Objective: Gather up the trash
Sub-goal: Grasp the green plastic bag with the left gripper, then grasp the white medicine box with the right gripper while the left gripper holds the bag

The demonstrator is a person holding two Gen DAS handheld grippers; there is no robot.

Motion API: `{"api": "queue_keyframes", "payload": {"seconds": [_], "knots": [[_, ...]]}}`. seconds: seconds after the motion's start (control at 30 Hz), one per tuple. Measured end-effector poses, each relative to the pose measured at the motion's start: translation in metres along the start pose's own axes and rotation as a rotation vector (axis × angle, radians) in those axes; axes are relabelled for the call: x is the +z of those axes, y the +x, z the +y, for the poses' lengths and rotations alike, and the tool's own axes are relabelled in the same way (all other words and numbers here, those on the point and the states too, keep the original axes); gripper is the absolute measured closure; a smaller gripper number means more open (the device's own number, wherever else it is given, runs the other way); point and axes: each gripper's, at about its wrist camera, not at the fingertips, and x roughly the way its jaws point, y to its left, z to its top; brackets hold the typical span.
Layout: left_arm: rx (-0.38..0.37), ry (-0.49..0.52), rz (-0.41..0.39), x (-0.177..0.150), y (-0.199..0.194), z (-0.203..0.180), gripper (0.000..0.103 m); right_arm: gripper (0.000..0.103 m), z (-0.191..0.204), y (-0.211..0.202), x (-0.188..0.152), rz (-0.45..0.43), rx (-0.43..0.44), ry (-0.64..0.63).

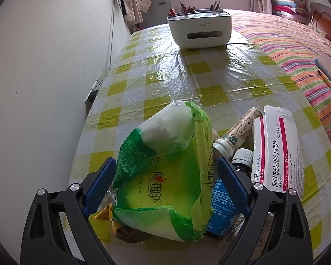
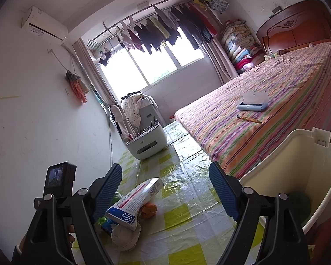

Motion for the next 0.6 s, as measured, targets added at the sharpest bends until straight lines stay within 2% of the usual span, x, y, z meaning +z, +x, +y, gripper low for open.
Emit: {"api": "queue_keyframes", "payload": {"seconds": [0.07,0.1,0.13,0.17,0.2,0.3,0.37,0.4,0.53,0.6], "knots": [[0.002,-0.004,0.009,0.0,0.005,0.002,0.013,0.024,0.001,0.012,0.0,0.039,0.011,0.016],[-0.004,-0.009,0.011,0.0,0.007,0.003,0.018,0.024,0.001,0.02,0.001,0.067,0.015,0.026],[-0.016,-0.013,0.02,-0.001,0.008,0.005,0.028,0.024,0.0,0.03,0.0,0.097,0.016,0.036],[-0.035,-0.018,0.031,-0.001,0.01,0.005,0.033,0.024,0.0,0.04,0.001,0.125,0.02,0.053],[-0.056,-0.028,0.039,-0.001,0.012,0.007,0.043,0.024,-0.001,0.05,0.0,0.158,0.029,0.073],[-0.087,-0.048,0.05,-0.002,0.013,0.01,0.052,0.024,0.002,0.085,-0.007,0.283,0.056,0.12],[-0.101,-0.06,0.043,-0.002,0.01,0.012,0.061,0.024,0.004,0.104,-0.015,0.368,0.083,0.15],[-0.113,-0.068,0.039,-0.002,0.008,0.013,0.071,0.024,0.006,0.112,-0.019,0.407,0.097,0.163],[-0.122,-0.088,0.013,-0.003,0.001,0.017,0.083,0.024,0.018,0.133,-0.038,0.545,0.159,0.19],[-0.118,-0.095,-0.003,-0.005,-0.004,0.019,0.086,0.024,0.025,0.14,-0.046,0.587,0.153,0.177]]}}
